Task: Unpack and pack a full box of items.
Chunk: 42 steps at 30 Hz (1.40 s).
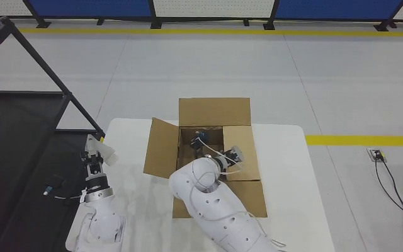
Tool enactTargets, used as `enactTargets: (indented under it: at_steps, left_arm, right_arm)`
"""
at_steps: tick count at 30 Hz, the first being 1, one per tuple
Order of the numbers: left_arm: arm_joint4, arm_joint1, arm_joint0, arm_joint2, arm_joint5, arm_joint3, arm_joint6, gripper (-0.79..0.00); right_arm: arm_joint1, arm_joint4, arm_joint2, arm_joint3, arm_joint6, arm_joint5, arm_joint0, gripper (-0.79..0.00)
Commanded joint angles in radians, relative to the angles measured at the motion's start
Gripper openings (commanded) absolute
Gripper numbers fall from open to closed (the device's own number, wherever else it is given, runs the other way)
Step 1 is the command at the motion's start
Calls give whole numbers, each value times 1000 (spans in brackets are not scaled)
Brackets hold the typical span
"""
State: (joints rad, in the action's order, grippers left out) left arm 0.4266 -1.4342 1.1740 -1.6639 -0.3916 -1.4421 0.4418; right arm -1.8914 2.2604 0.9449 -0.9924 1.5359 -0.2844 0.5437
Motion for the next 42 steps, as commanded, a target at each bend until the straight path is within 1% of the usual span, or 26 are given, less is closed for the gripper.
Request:
enactTargets:
  at_steps: [1, 8, 12, 16, 22, 28, 31, 35, 39, 42]
  left_arm:
    - [-1, 0, -1, 0, -2, 1, 0, 0]
    - [-4, 0, -2, -1, -6, 2, 4, 0]
    - [-6, 0, -2, -1, -9, 2, 4, 0]
    - [-13, 0, 4, 0, -17, -6, -3, 0]
    - [-22, 1, 13, -1, -26, -20, -13, 0]
    - [-28, 1, 19, -3, -33, -27, -16, 0]
    - [-29, 1, 22, -4, -36, -24, -14, 0]
    - [-31, 1, 26, -7, -41, -22, -9, 0]
    - [-36, 2, 31, -10, -42, -25, -8, 0]
    - [-39, 2, 35, -12, -42, -29, -8, 0]
  right_arm:
    - [-25, 36, 31, 45, 0, 0, -11, 0]
    - [-93, 143, 151, 170, 0, 0, -45, 0]
    - [-108, 177, 197, 172, 0, 0, -52, 0]
    - [-112, 218, 216, 134, 0, 0, -35, 0]
    - [-110, 281, 234, 28, 0, 0, 19, 0]
    - [-108, 306, 223, -31, 0, 0, 62, 0]
    - [-106, 282, 204, -10, 0, 0, 58, 0]
    - [-105, 239, 190, 52, 0, 0, 32, 0]
    - [-108, 239, 213, 134, 0, 0, -6, 0]
    - [-112, 234, 229, 170, 0, 0, -27, 0]
